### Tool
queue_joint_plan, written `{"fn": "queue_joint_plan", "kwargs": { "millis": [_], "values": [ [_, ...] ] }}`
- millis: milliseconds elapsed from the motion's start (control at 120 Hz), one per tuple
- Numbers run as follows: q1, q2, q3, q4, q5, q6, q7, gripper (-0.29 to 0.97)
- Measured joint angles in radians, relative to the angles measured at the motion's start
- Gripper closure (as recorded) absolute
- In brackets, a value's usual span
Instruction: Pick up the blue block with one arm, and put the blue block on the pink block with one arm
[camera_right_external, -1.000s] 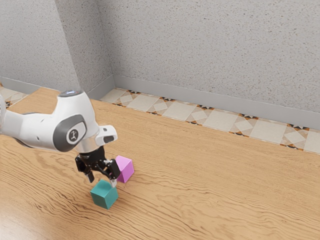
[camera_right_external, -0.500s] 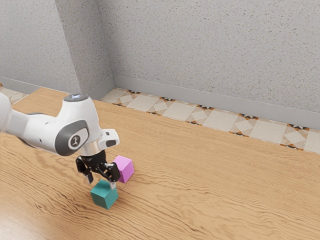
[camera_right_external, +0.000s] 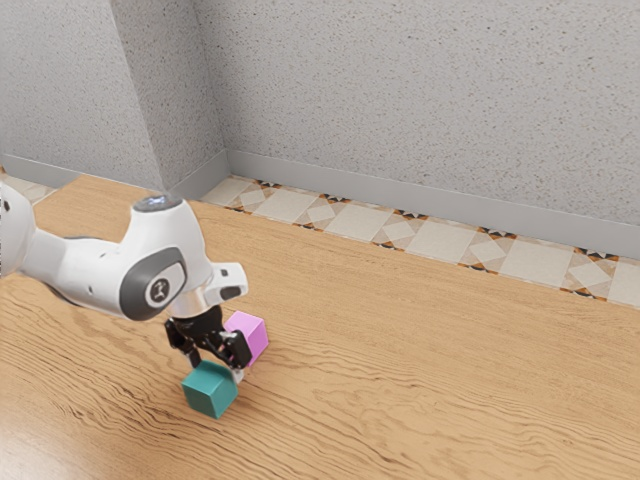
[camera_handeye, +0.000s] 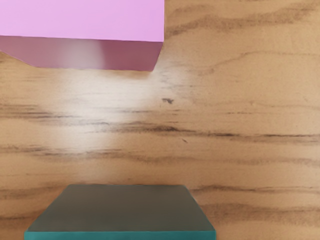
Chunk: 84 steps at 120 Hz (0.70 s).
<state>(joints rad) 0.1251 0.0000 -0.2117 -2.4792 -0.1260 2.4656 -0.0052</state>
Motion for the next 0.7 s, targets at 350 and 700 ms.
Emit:
{"fn": "queue_joint_plan", "kwargs": {
  "millis": [350,700],
  "values": [
    [-0.023,0.013,0.0,-0.009,-0.012,0.011,0.032,0.0],
    [0.025,0.051,0.001,-0.023,-0.067,0.033,0.041,0.09]
  ]
}}
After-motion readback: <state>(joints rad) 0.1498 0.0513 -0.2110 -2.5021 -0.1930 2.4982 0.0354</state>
